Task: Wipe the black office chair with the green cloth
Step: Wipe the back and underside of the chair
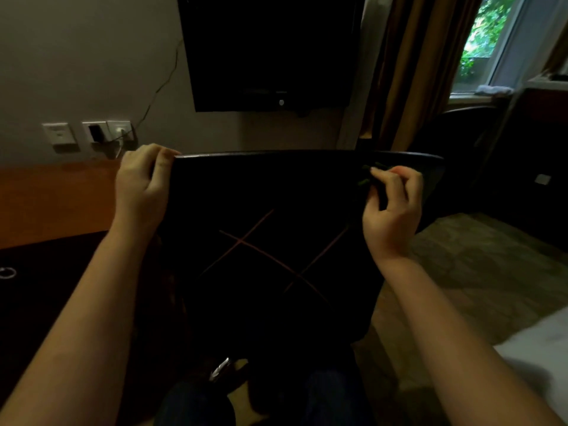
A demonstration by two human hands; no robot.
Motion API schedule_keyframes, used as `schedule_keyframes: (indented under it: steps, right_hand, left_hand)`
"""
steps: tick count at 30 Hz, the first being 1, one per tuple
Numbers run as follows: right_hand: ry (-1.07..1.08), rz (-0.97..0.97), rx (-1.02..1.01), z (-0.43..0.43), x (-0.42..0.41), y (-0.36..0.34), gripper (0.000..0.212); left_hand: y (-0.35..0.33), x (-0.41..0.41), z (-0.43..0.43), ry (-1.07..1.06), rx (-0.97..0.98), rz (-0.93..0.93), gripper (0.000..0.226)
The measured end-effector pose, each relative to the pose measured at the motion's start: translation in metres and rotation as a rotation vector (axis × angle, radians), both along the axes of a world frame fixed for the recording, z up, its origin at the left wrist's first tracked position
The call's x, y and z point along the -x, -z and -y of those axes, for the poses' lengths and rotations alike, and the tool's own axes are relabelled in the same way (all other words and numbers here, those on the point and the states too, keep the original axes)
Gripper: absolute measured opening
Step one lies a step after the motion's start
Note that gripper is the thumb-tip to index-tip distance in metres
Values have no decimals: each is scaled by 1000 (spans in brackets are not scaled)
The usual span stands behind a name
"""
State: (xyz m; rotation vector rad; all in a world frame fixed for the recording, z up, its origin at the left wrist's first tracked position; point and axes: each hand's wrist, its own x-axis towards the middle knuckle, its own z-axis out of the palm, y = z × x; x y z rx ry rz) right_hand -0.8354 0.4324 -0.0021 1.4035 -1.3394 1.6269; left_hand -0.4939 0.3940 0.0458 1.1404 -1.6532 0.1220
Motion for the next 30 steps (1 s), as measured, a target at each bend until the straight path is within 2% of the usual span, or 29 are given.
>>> schedule_keyframes:
  steps: [3,7,11,14,18,25,30]
  right_hand:
    - [-17,56,15,-3,-8,5,16]
    - [-66,53,12,-6,-23,10,17]
    - [-163,-56,-51,-5,-42,18,33]
    - [-184,-206,-97,0,-57,28,40]
    - [-165,-418,-79,15,-76,41,53]
    - [-142,-590,-3,27,-65,47,39]
    - [-62,-635,-67,13,-46,49,51]
  left_hand:
    - [-9,21,-3,-107,43,63,36]
    - [-21,78,-13,-37,137,220,33]
    - [-28,140,-21,66,215,354,32]
    - [-25,168,-23,31,212,448,38]
    - [-17,173,-21,-38,234,404,40]
    - [-10,150,-16,-71,316,339,40]
    - [-10,129,-12,-52,303,323,39]
